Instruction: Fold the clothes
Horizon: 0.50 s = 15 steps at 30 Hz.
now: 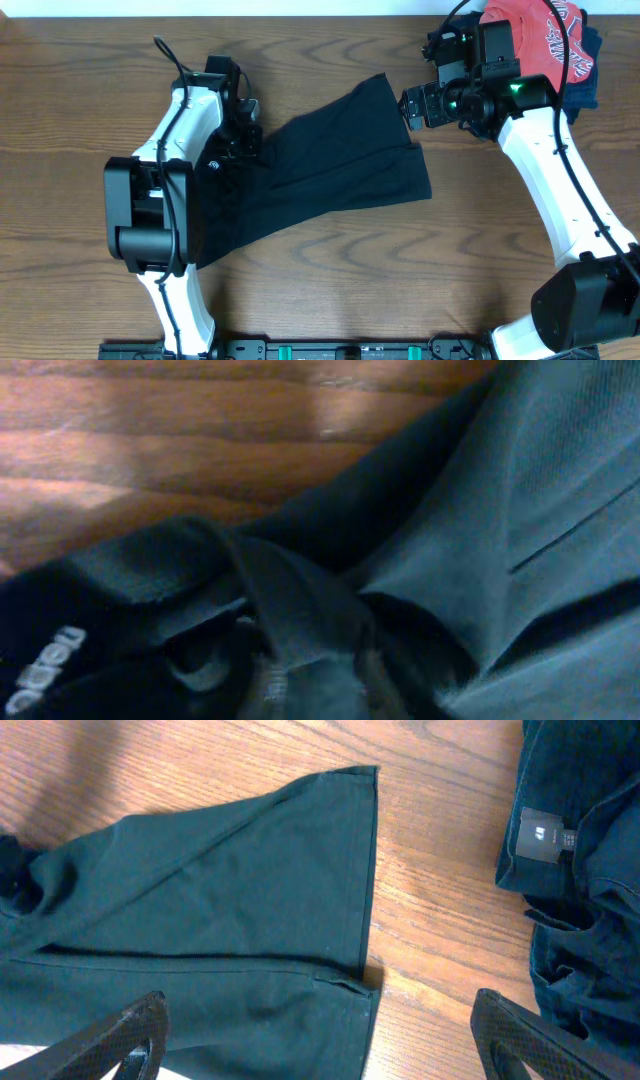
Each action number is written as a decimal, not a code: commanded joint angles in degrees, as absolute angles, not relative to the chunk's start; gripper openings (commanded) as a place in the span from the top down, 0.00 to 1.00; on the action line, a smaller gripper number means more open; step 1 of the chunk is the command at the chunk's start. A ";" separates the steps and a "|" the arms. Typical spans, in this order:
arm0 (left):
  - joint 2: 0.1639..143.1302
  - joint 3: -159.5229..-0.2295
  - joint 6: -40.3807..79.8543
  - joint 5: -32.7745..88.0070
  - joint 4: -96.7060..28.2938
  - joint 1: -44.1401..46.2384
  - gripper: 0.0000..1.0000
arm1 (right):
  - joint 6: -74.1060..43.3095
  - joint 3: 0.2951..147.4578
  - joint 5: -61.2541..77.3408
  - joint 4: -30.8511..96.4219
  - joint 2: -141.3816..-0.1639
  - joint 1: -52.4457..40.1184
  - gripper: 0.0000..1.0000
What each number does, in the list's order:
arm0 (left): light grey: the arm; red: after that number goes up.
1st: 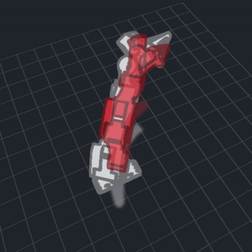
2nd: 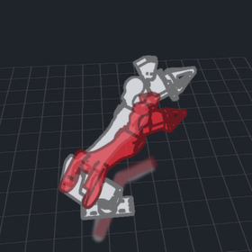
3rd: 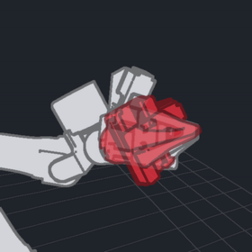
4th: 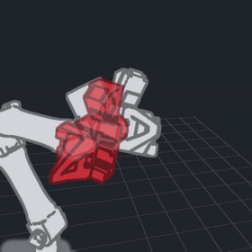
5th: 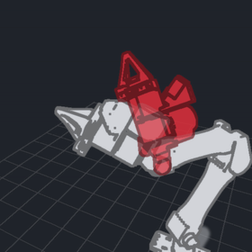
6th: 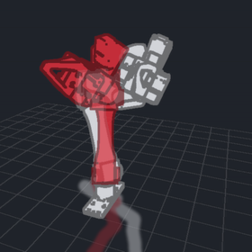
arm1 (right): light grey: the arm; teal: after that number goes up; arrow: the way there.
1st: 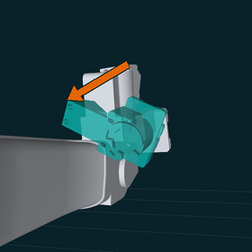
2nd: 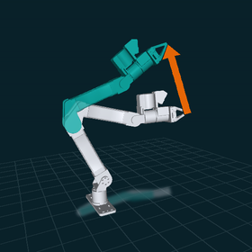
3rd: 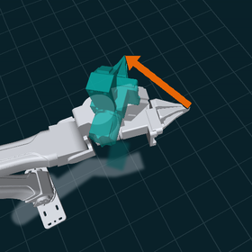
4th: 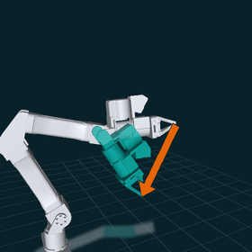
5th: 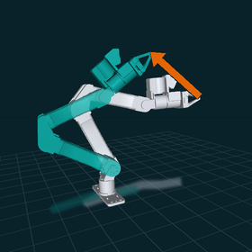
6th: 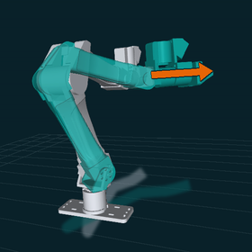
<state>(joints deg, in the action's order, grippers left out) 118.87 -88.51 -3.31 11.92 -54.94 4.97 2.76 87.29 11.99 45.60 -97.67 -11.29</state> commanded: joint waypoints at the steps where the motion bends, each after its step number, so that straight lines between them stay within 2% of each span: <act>1: 120.03 -88.09 -1.80 12.45 -54.76 4.67 0.89 | 3.53 88.38 11.81 45.60 -98.17 -11.64 0.05; 2: 120.03 -88.09 -1.80 12.45 -54.54 4.67 0.94 | 3.53 88.38 11.81 45.63 -98.17 -11.64 0.05; 7: 118.72 -90.21 -1.80 12.40 -54.74 4.67 0.94 | 3.27 88.38 10.79 44.23 -98.70 -11.64 0.12; 15: 110.63 -99.48 1.19 8.97 -55.22 4.67 0.94 | 2.20 88.40 9.50 41.12 -102.35 -11.70 0.12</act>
<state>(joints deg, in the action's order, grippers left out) 116.38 -95.39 -0.78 10.79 -55.11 4.82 2.94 87.29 10.24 41.89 -100.97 -11.31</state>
